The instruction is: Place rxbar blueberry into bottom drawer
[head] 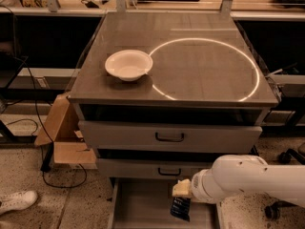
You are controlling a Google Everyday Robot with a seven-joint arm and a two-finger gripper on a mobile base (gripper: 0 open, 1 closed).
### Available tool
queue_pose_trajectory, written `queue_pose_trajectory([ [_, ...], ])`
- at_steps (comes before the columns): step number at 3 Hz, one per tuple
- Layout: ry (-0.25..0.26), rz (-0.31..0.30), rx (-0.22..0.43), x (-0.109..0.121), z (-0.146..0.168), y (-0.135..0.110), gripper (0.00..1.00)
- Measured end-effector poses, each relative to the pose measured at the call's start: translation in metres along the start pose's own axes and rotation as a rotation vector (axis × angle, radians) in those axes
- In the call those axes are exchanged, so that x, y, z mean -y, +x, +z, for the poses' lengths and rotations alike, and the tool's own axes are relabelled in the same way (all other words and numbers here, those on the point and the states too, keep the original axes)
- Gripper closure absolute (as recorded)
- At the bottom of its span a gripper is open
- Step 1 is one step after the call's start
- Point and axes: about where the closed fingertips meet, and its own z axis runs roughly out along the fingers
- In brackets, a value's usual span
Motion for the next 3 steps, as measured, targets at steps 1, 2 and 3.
queue_pose_trajectory([
  [1,-0.004,0.051,-0.035,0.001,0.021,0.015,1.0],
  [2,-0.035,0.131,-0.059,-0.002,0.069,0.036,1.0],
  [3,-0.094,0.153,-0.027,-0.004,0.092,0.039,1.0],
])
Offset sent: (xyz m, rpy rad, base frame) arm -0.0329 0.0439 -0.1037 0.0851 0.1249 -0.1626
